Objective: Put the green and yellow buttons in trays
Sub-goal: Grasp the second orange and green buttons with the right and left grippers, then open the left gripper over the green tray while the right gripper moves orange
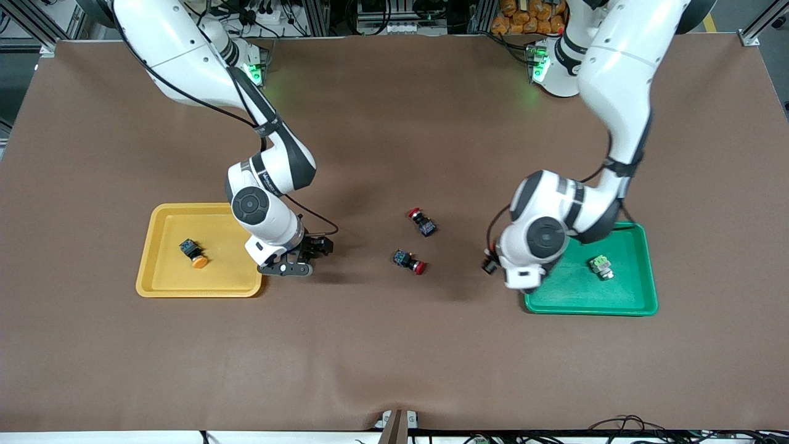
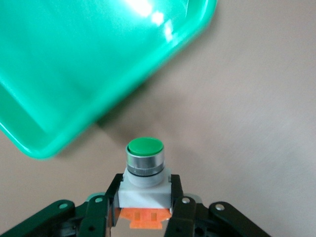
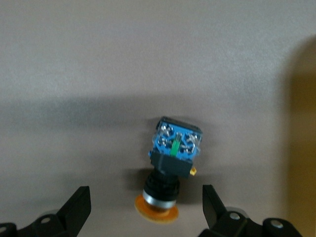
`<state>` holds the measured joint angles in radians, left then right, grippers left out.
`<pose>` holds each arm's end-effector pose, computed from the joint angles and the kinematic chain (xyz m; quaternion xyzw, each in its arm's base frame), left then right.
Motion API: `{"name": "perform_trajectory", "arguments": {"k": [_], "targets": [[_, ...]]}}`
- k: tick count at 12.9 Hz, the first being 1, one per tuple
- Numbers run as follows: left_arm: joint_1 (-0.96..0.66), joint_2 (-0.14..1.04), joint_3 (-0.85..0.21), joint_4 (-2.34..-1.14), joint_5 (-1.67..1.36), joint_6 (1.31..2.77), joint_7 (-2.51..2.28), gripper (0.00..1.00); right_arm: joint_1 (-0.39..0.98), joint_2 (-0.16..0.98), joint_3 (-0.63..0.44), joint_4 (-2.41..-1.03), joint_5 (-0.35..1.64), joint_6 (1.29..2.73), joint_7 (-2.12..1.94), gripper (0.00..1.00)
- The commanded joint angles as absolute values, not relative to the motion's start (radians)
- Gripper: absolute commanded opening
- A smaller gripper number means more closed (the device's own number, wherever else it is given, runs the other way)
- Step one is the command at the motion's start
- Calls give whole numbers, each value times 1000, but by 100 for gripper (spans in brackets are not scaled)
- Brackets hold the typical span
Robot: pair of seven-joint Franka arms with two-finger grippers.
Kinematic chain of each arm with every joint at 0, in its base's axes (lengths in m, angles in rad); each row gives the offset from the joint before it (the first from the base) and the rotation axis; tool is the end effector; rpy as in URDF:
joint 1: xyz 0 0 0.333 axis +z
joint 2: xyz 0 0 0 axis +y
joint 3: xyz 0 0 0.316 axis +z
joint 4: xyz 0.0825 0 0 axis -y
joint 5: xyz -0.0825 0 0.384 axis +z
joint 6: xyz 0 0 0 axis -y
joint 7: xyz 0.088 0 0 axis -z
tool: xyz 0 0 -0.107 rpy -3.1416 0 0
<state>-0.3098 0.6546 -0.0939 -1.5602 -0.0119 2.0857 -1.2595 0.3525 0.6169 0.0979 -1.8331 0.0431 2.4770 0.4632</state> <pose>0.6360 -0.2628 0.2531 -0.9028 -0.4239 0.0678 0.0237 0.5867 0.2792 0.1970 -0.9985 0.0325 0.0053 0.0438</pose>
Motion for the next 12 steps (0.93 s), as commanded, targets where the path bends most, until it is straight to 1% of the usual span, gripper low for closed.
{"name": "perform_trajectory", "arguments": {"k": [1, 4, 7, 8, 9, 10, 12], "targets": [[-307, 623, -26, -1517, 8, 2051, -1255, 0, 351, 649, 89, -1802, 46, 2490, 468, 100], [-305, 611, 60, -1494, 5, 2051, -1157, 0, 350, 666, 87, -1804, 44, 2520, 465, 100], [-266, 624, 86, -1497, 8, 2051, -981, 0, 348, 680, 84, -1805, 44, 2549, 462, 100], [-261, 627, 86, -1503, 8, 2051, -921, 0, 350, 680, 84, -1805, 44, 2549, 463, 68], [-241, 637, 86, -1503, 8, 2051, -869, 0, 353, 680, 84, -1805, 44, 2548, 465, 29], [-227, 638, 86, -1503, 8, 2051, -818, 0, 359, 681, 84, -1805, 46, 2548, 472, 0], [-207, 638, 86, -1512, 8, 2051, -706, 0, 348, 687, 83, -1805, 43, 2549, 465, 0]]}}
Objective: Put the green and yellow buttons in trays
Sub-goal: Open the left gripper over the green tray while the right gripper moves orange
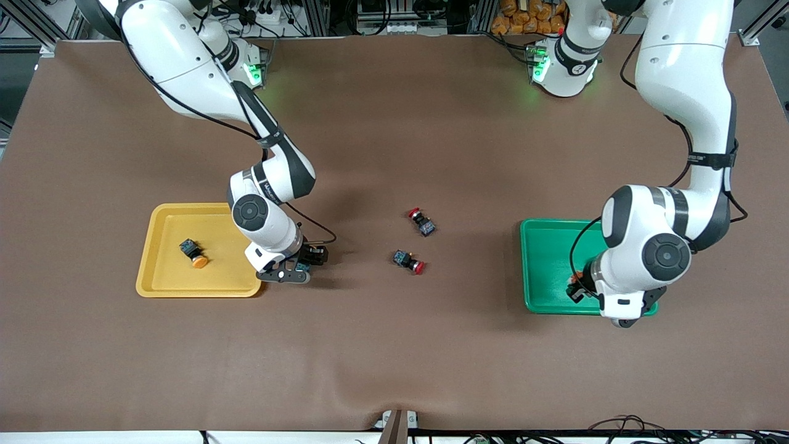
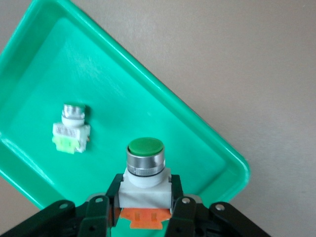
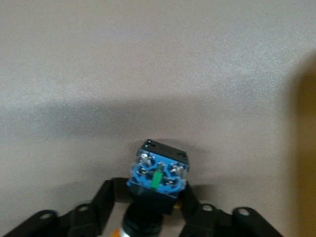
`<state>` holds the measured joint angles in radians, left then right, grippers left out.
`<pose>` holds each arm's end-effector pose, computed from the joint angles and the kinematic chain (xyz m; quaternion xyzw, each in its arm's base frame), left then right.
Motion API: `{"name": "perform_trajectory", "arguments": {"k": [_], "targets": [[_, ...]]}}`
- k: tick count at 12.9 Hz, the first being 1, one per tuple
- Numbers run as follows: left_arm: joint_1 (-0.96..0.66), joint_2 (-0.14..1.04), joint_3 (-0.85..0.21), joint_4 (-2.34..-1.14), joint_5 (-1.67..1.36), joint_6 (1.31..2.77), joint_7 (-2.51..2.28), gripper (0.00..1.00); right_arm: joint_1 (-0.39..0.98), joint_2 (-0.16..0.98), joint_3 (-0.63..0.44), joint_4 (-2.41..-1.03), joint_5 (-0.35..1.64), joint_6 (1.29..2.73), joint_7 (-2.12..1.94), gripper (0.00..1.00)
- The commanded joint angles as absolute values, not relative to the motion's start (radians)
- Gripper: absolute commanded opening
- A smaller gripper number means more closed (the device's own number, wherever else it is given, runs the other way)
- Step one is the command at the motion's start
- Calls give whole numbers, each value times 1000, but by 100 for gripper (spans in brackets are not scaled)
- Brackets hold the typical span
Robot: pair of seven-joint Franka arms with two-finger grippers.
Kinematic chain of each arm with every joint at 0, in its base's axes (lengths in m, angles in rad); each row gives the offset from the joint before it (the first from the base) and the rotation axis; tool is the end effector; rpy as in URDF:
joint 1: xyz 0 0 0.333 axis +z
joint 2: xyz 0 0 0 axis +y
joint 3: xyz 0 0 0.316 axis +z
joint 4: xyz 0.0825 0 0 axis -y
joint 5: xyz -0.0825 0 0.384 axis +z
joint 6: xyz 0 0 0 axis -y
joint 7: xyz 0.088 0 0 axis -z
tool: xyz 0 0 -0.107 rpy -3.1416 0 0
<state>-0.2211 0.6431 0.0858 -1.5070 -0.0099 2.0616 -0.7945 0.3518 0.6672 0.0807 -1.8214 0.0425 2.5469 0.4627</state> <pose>0.6925 -0.1042 0.2821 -0.9466 -0.3187 0.0287 0.0388 0.5950 0.2704 0.1748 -0.9980 0.0417 -0.0108 0.0463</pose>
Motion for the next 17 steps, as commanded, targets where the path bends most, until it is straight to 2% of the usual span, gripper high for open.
{"name": "perform_trajectory", "arguments": {"k": [1, 7, 9, 10, 11, 12, 15, 17], "targets": [[-192, 641, 86, -1514, 8, 2049, -645, 0, 348, 689, 83, -1805, 41, 2551, 462, 0], [-204, 683, 83, -1540, 9, 2049, -560, 0, 350, 681, 84, -1807, 44, 2537, 462, 0], [-213, 683, 78, -1572, 8, 2051, -558, 0, 353, 648, 86, -1812, 46, 2472, 469, 0], [-213, 683, 78, -1572, 6, 2049, -572, 30, 351, 625, 87, -1801, 49, 2404, 474, 0], [-209, 677, 78, -1571, 6, 2049, -571, 91, 350, 609, 86, -1787, 51, 2373, 463, 0], [-210, 673, 78, -1569, 6, 2051, -568, 100, 347, 603, 86, -1775, 51, 2349, 460, 0], [-207, 603, 80, -1563, 6, 2013, -571, 100, 341, 597, 86, -1755, 51, 2318, 451, 0], [-206, 514, 84, -1562, 8, 1958, -569, 100, 318, 581, 84, -1756, 49, 2298, 395, 0]]}}
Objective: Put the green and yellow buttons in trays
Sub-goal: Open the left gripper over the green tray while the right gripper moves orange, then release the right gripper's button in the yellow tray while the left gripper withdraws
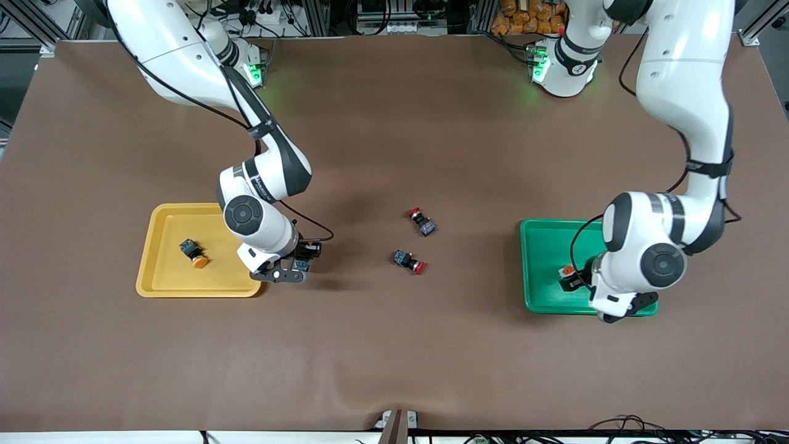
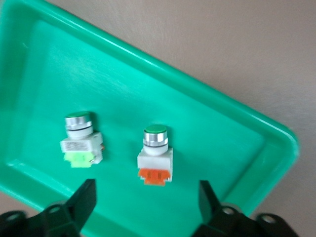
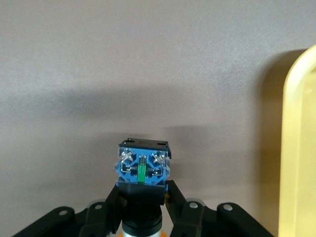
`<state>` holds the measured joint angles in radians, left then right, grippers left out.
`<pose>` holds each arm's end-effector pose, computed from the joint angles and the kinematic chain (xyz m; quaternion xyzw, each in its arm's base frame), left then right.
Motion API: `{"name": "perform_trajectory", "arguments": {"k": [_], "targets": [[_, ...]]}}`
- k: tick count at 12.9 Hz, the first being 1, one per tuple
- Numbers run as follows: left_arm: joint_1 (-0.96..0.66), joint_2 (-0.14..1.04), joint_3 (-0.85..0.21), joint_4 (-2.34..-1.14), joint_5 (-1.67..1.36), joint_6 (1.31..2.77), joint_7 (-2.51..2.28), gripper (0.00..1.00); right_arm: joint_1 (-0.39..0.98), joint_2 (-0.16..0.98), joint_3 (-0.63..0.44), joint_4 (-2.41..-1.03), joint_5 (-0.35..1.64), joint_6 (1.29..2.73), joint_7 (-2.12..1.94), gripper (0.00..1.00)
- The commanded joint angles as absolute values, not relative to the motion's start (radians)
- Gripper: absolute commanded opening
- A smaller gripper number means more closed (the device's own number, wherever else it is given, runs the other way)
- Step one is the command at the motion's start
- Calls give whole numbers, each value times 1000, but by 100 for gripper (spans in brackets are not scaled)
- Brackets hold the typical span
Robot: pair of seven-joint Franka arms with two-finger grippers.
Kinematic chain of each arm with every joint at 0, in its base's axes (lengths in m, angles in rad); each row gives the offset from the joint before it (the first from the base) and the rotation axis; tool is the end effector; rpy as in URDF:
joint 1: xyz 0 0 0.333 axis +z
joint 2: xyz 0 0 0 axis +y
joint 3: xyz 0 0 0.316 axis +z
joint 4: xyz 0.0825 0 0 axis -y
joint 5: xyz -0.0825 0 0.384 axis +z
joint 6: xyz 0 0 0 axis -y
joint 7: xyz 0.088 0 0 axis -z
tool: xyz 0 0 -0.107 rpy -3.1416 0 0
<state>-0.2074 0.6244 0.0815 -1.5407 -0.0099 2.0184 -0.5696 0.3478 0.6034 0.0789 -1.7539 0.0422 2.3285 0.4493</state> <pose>0.6810 -0.0947 0.2769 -0.9735 -0.2160 0.0611 0.0434 0.6041 0.2707 0.2245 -0.9987 0.0326 0.0284 0.0282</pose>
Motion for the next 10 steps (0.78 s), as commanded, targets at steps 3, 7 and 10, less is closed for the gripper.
{"name": "perform_trajectory", "arguments": {"k": [3, 7, 10], "targets": [[-184, 378, 89, -1546, 11, 1824, -549, 100, 224, 542, 84, -1790, 49, 2255, 202, 0], [-135, 200, 86, -1542, 21, 1613, -372, 100, 100, 466, 84, -1818, 49, 2157, -44, 0], [-104, 94, 86, -1548, 21, 1519, -282, 100, 38, 469, 84, -1859, 48, 2169, -184, 0]]}}
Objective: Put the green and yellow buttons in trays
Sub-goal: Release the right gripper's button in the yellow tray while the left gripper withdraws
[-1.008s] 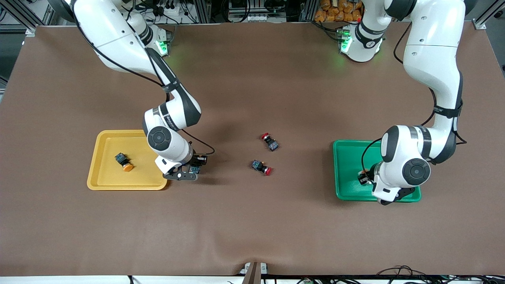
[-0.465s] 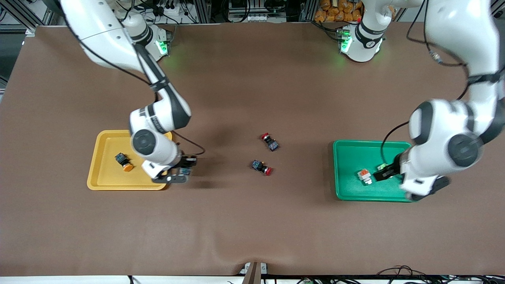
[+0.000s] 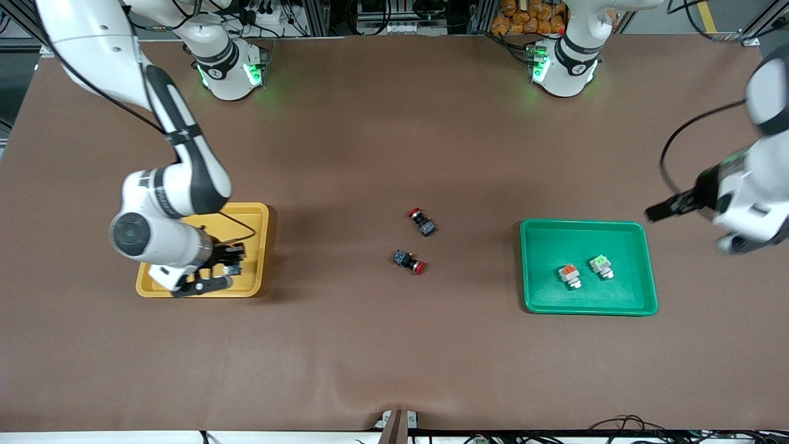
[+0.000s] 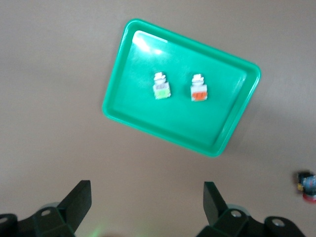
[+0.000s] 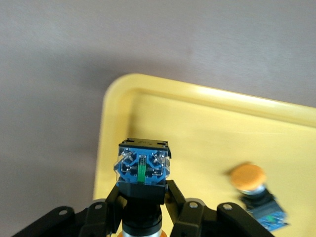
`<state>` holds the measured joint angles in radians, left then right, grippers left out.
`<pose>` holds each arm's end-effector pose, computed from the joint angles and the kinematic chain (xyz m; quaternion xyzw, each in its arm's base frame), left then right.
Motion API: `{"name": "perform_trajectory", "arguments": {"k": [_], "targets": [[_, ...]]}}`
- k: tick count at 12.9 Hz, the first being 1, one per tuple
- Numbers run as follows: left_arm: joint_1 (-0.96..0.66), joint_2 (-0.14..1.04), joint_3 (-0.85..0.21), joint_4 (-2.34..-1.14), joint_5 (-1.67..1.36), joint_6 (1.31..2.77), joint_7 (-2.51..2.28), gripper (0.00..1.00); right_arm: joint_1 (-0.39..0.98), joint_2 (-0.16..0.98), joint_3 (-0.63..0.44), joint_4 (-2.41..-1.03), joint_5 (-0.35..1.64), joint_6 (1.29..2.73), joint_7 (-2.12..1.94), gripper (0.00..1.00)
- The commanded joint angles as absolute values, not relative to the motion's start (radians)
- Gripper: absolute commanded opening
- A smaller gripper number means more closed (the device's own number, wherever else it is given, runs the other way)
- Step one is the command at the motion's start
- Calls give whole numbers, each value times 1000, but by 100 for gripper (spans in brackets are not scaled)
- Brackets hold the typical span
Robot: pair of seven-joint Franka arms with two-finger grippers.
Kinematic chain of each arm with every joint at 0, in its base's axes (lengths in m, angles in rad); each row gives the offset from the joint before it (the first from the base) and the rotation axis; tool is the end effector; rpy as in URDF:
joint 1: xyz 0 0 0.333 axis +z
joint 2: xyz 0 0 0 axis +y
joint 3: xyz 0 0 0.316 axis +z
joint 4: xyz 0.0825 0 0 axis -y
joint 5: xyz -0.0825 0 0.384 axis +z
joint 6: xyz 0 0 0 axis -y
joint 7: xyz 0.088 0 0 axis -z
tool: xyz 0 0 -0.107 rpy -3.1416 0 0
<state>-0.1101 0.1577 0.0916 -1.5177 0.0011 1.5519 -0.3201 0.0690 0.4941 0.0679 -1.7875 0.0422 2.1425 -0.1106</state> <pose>0.5954 -0.0148 0.5574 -0.9868 -0.1498 0.0592 0.0180 0.6339 0.0861 0.2666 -0.9912 -0.1076 0.0695 0.0323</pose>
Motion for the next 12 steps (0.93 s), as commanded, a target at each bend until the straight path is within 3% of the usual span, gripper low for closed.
{"name": "perform_trajectory", "arguments": {"k": [1, 3, 5, 11, 12], "targets": [[-104, 66, 86, -1554, 23, 1508, -278, 100, 32, 471, 84, -1890, 48, 2215, -224, 0], [-80, 6, 62, -1554, 23, 1465, -249, 100, 40, 480, 84, -1988, 46, 2378, -239, 0], [-20, -24, -30, -1554, 41, 1456, -169, 100, 49, 534, 84, -2019, 46, 2505, -245, 0], [-38, -71, -20, -1540, 48, 1397, 171, 100, 49, 537, 84, -2020, 44, 2510, -258, 0], [-37, -60, -18, -1526, 52, 1397, 187, 100, 51, 537, 84, -2019, 44, 2511, -268, 16]]}}
